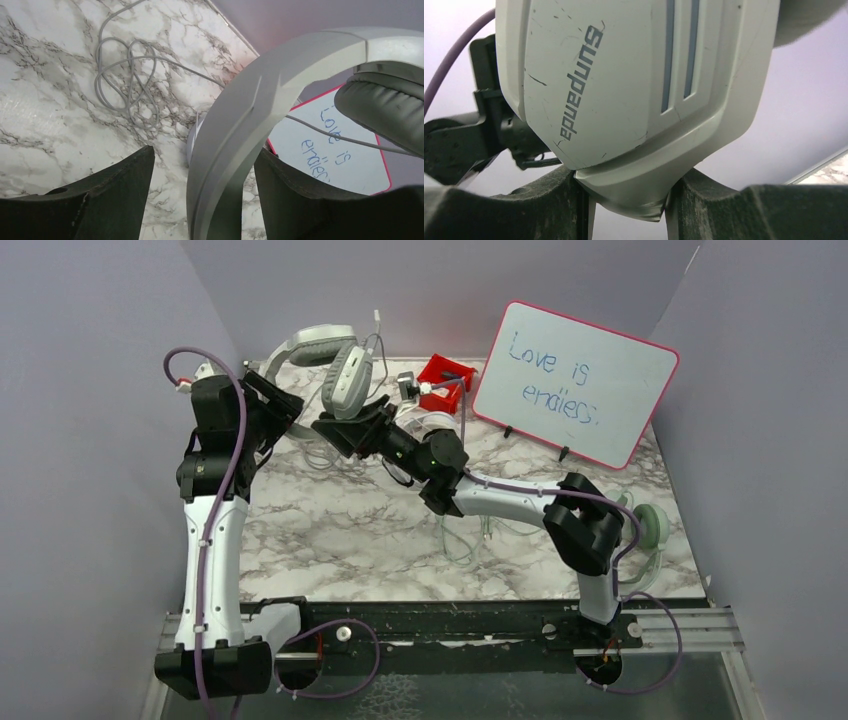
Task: Wrap the headphones
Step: Pick up the headphones from the center of the board.
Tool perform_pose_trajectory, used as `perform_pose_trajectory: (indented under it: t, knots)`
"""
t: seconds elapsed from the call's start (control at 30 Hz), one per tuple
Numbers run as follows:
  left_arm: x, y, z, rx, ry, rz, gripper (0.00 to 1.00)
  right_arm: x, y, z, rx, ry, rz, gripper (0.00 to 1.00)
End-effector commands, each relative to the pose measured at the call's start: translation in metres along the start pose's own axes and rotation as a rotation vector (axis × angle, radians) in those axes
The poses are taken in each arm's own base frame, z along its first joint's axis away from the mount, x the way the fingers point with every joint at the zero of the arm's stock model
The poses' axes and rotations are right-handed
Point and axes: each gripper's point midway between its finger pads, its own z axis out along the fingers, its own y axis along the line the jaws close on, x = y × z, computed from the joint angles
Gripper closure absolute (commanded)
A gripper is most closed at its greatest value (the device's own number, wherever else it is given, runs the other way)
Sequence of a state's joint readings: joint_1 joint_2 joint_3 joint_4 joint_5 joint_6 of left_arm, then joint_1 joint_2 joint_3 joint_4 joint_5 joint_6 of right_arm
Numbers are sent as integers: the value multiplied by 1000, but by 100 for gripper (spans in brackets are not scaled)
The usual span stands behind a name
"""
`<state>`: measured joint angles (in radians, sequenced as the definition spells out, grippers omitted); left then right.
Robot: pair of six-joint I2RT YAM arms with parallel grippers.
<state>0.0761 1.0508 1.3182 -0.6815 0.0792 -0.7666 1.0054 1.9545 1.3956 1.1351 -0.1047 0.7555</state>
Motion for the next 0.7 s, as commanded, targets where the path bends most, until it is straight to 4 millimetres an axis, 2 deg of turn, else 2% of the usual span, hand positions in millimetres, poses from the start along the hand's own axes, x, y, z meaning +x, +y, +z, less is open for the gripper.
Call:
perform_pose_trajectory:
  t: [0.0, 0.07, 0.2, 0.3, 0.33, 0.4, 0.47, 0.5, 0.53, 0.63, 0.67]
  knots:
    - [-4, -7, -1, 34, -14, 26, 35, -15, 35, 6, -171, -44, -112, 100]
    - [-9, -6, -2, 33, -45, 58, 49, -14, 35, 6, -171, -32, -129, 100]
    - [-17, -3, -6, 22, -90, 101, 58, -13, 34, 5, -161, -23, -144, 100]
    - [-16, -10, -7, 58, -84, 110, 64, -12, 38, 6, -182, -6, -149, 100]
    - [-16, -12, -7, 68, -83, 111, 73, -11, 39, 6, -185, -2, -147, 100]
    - [-20, -14, -8, 76, -94, 121, 83, -11, 42, 6, -182, 19, -143, 100]
    - [-28, -22, -13, 92, -120, 144, 100, -11, 45, 5, -179, 51, -156, 100]
    - [-34, -25, -17, 95, -138, 148, 100, -12, 47, 4, -175, 66, -169, 96]
    - [-42, -29, -23, 96, -165, 147, 100, -13, 48, 2, -161, 83, -178, 87]
    - [-64, -41, -41, 91, -236, 160, 100, -16, 40, -7, -76, 151, -217, 46]
    - [-72, -42, -46, 72, -256, 166, 100, -19, 37, -13, -48, 169, -234, 35]
